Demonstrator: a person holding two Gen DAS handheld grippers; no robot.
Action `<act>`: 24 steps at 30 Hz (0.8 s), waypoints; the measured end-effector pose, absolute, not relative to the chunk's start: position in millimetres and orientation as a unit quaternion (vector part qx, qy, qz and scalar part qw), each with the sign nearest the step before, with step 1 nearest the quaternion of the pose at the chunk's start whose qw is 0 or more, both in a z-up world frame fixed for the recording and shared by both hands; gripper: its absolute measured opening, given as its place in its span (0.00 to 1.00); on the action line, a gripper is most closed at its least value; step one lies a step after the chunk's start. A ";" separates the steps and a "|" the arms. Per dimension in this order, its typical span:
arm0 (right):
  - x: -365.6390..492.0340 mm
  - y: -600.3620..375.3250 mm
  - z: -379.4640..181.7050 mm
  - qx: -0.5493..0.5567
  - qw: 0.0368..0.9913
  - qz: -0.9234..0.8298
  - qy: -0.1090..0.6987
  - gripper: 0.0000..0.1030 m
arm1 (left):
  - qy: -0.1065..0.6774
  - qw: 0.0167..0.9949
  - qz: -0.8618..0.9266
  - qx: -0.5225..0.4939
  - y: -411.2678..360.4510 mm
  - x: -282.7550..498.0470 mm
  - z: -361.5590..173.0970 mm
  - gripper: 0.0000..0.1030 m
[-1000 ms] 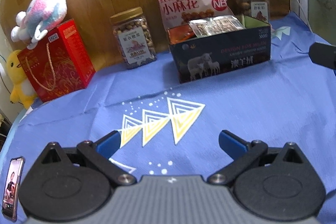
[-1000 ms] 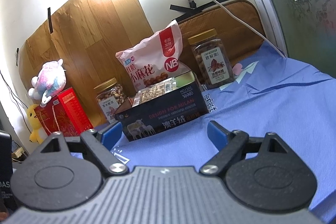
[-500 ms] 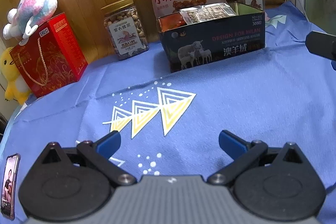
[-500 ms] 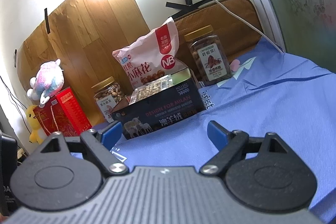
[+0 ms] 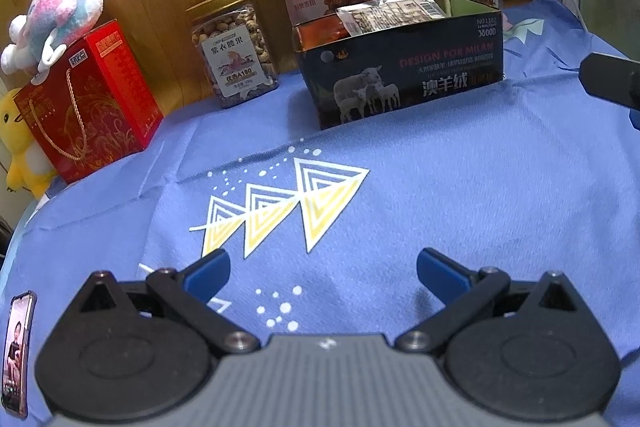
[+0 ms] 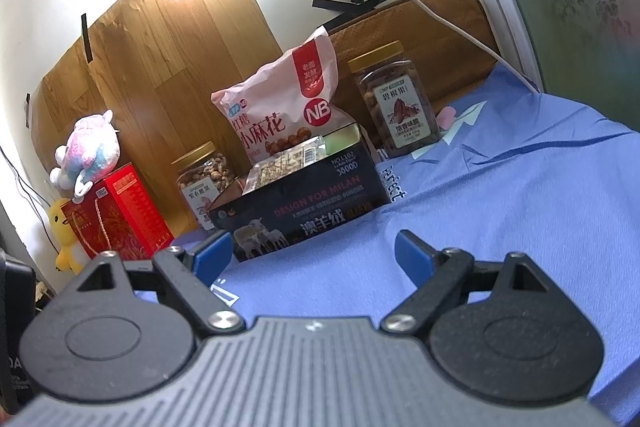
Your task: Organize snacks
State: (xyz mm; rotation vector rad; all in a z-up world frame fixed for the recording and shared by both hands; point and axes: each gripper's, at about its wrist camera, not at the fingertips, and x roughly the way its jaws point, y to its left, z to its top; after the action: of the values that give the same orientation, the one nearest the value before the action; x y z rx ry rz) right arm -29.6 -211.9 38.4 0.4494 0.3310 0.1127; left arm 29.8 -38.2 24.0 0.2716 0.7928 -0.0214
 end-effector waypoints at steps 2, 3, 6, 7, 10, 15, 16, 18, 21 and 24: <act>-29.4 -212.4 38.0 0.223 0.959 0.056 0.164 0.88 | 0.387 0.912 -0.012 0.132 -38.6 30.3 23.3 1.00; -29.2 -212.8 37.8 0.224 0.959 0.056 0.164 0.88 | 0.389 0.912 -0.012 0.132 -38.6 30.4 22.9 1.00; -29.0 -213.8 37.2 0.226 0.958 0.056 0.165 0.88 | 0.393 0.910 -0.014 0.131 -38.8 31.2 21.6 1.00; -28.8 -214.5 37.0 0.227 0.958 0.056 0.166 0.88 | 0.394 0.910 -0.014 0.130 -38.9 31.5 21.3 1.00; -28.3 -215.3 36.5 0.229 0.957 0.056 0.167 0.88 | 0.398 0.909 -0.014 0.127 -38.1 32.4 21.0 1.00; -28.1 -216.1 36.2 0.230 0.957 0.056 0.168 0.88 | 0.401 0.907 -0.016 0.125 -37.9 33.1 20.6 1.00; -28.1 -216.1 36.2 0.230 0.957 0.056 0.168 0.88 | 0.401 0.907 -0.016 0.125 -38.1 33.2 20.4 1.00; -28.0 -216.3 36.0 0.230 0.957 0.056 0.168 0.88 | 0.403 0.907 -0.017 0.125 -38.2 33.6 20.0 1.00; -28.0 -216.2 36.0 0.231 0.957 0.056 0.168 0.88 | 0.404 0.906 -0.018 0.124 -38.5 34.2 19.5 1.00; -28.0 -216.1 36.0 0.231 0.957 0.056 0.168 0.88 | 0.406 0.906 -0.020 0.123 -38.5 34.8 19.2 1.00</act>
State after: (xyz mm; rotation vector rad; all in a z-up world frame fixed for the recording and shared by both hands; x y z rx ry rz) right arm -28.0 -216.1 36.0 0.4682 0.3406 0.1136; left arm 34.8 -38.5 19.2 0.2539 0.8378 -0.0412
